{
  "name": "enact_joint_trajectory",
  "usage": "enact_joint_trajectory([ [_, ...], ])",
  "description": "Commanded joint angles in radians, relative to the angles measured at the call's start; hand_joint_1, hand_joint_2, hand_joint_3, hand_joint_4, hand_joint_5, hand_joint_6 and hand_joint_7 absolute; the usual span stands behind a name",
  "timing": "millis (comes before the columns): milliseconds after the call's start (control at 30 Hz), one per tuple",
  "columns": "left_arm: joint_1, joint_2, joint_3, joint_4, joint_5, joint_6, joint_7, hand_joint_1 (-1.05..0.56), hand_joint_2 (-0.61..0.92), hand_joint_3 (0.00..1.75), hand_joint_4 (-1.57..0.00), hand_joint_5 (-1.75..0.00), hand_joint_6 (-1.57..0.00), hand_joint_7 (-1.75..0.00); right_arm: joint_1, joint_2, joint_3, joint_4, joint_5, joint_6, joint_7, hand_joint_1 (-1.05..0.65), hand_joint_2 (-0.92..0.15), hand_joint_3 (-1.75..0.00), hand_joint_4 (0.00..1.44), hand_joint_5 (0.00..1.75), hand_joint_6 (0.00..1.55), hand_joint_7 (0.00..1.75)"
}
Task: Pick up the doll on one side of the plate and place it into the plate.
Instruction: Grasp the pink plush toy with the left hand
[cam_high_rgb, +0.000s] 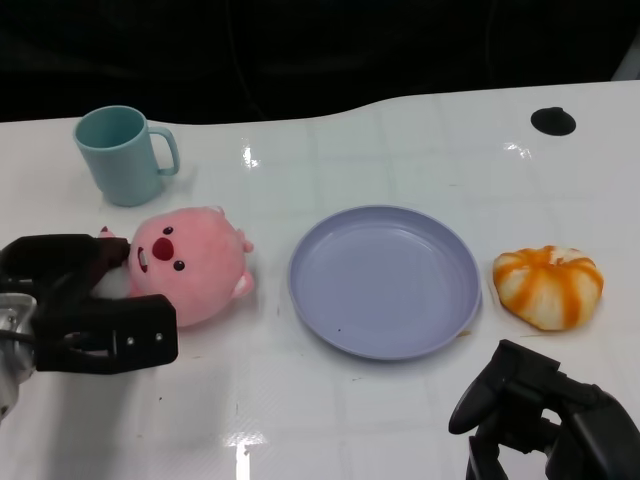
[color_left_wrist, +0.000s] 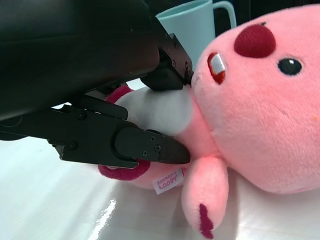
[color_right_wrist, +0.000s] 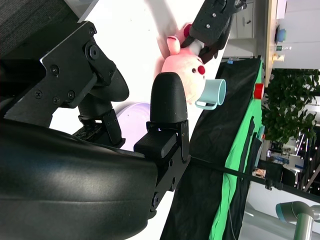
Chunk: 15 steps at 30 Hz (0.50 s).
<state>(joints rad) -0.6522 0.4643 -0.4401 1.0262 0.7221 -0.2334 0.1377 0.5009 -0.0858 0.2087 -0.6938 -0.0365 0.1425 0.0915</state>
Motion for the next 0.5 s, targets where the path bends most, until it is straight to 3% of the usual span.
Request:
enact_joint_trajectory([
  [33,0.039,-0.011,-0.031,0.040,0.008,-0.042,0.031,-0.17,0.91,0.09,-0.80,-1.58,-1.19,-0.49,0.002,-0.007,-0.007,-0.004,0.006,-0.009,0.002,0.07,-0.43,-1.34,0.70,1.75,0.64,1.50],
  [67,0.040,-0.010,-0.033,0.041,0.009,-0.054,0.054,-0.19,0.92,0.22,-0.83,-1.68,-0.89,-1.12,0.001,-0.007,-0.007,-0.004,0.005,-0.008,0.002,0.07,-0.43,-1.35,0.70,1.75,0.64,1.50],
  [100,0.041,-0.009,-0.035,0.044,0.009,-0.063,0.072,-0.20,0.92,0.27,-0.85,-1.71,-0.73,-1.43,0.001,-0.007,-0.007,-0.004,0.005,-0.007,0.002,0.07,-0.43,-1.35,0.71,1.75,0.64,1.50],
  [167,0.044,-0.009,-0.028,0.039,-0.002,-0.068,0.103,-0.21,0.92,0.31,-0.84,-1.74,-0.60,-1.68,0.002,-0.006,-0.006,-0.003,0.005,-0.004,0.002,0.06,-0.42,-1.35,0.71,1.75,0.64,1.51],
  [300,0.054,-0.008,-0.013,0.035,-0.016,-0.092,0.205,-0.14,0.85,0.31,-0.87,-1.75,-0.61,-1.74,0.007,-0.005,-0.005,0.001,0.003,-0.007,-0.001,0.04,-0.42,-1.34,0.71,1.75,0.64,1.50],
  [400,0.059,-0.007,0.001,0.031,-0.036,-0.112,0.246,-0.14,0.60,0.80,-0.90,-1.75,-0.65,-1.75,0.007,-0.003,-0.005,0.006,0.000,-0.012,-0.004,0.04,-0.42,-1.34,0.71,1.75,0.64,1.50],
  [500,0.065,-0.004,0.014,0.012,-0.045,-0.104,0.266,-0.16,0.54,0.92,-0.90,-1.75,-0.66,-1.75,0.013,-0.002,-0.001,0.002,-0.002,-0.012,-0.007,0.05,-0.43,-1.34,0.71,1.75,0.63,1.51],
])
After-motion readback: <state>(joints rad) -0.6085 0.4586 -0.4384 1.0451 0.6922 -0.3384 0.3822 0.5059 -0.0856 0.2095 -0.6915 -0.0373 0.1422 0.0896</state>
